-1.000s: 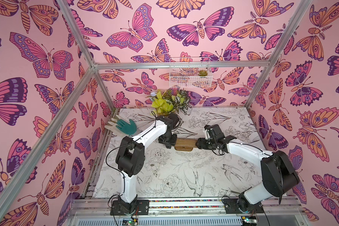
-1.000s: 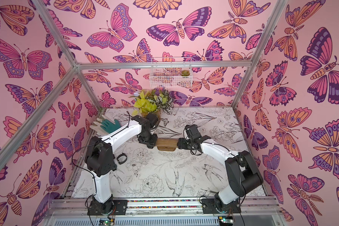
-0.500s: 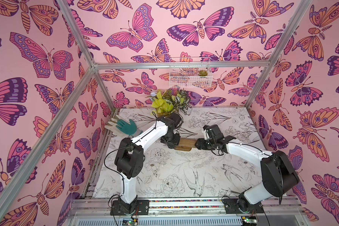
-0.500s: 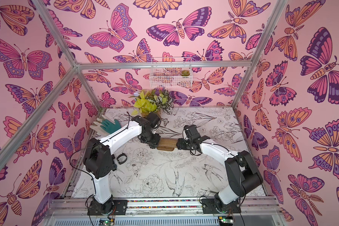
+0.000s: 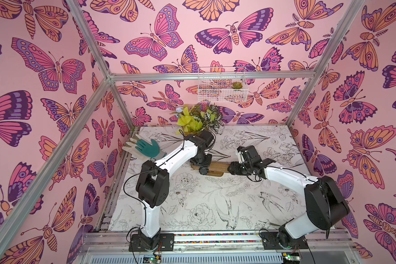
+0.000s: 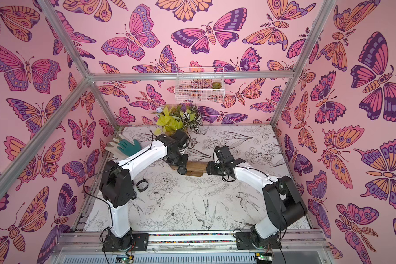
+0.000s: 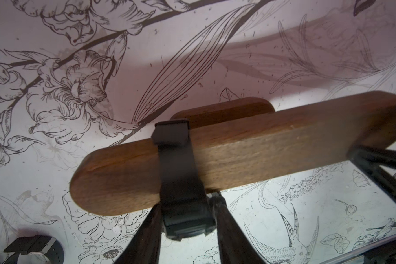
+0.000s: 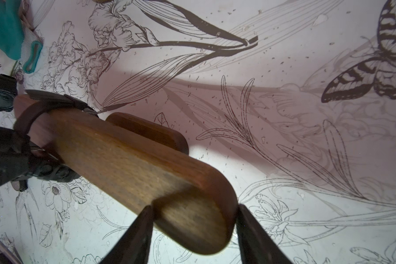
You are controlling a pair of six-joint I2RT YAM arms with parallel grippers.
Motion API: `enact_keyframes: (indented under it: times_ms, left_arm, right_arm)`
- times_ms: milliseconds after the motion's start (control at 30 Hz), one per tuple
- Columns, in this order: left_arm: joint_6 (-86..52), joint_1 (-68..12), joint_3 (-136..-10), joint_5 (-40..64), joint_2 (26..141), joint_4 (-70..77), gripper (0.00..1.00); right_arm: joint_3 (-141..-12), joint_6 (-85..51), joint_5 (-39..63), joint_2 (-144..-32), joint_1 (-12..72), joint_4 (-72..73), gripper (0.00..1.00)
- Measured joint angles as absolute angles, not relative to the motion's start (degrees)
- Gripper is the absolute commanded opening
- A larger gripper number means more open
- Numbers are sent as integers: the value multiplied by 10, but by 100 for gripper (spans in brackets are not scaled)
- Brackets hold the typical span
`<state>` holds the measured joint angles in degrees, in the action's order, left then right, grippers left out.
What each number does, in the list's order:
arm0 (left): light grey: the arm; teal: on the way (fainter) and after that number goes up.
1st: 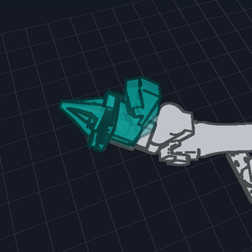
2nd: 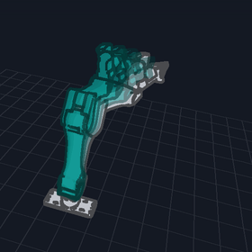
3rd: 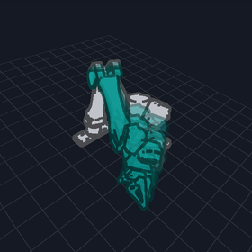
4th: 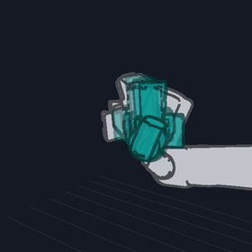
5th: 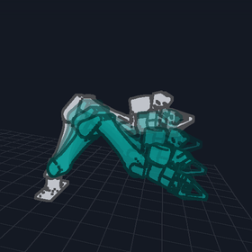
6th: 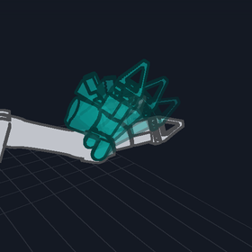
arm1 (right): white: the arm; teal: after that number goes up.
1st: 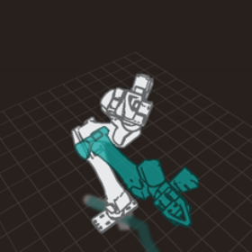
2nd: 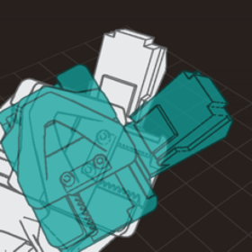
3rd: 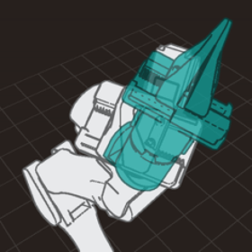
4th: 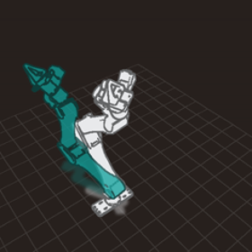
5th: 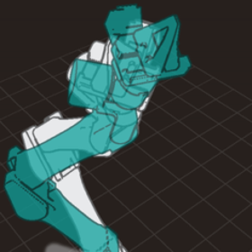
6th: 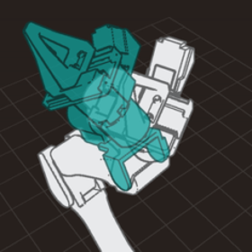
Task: Place watch on stand
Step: Place the watch on the stand.
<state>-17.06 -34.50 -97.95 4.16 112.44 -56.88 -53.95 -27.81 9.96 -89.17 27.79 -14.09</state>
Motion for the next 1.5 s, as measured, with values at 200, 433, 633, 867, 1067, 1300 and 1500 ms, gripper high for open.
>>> enact_keyframes:
  times_ms: [200,433,633,867,1067,1300,1500]
  left_arm:
    - [-171,-345,-1016,44,1146,-568,32]
    - [-171,-345,-1043,43,1173,-568,32]
    - [-171,-343,-1061,40,1192,-567,40]
    - [-170,-347,-1030,20,1168,-550,62]
    - [-169,-363,-890,-4,1045,-491,83]
    - [-170,-394,-713,-27,896,-367,89]
    - [-170,-404,-662,-39,903,-294,84]
  right_arm:
    - [-540,-278,102,-892,278,-141,57]
    - [-540,-278,102,-892,278,-141,57]
    - [-540,-277,102,-892,278,-141,56]
    - [-540,-270,101,-892,278,-141,56]
    - [-540,-270,102,-892,278,-141,56]
    - [-540,-270,102,-892,279,-141,56]
    - [-540,-270,102,-892,279,-141,56]
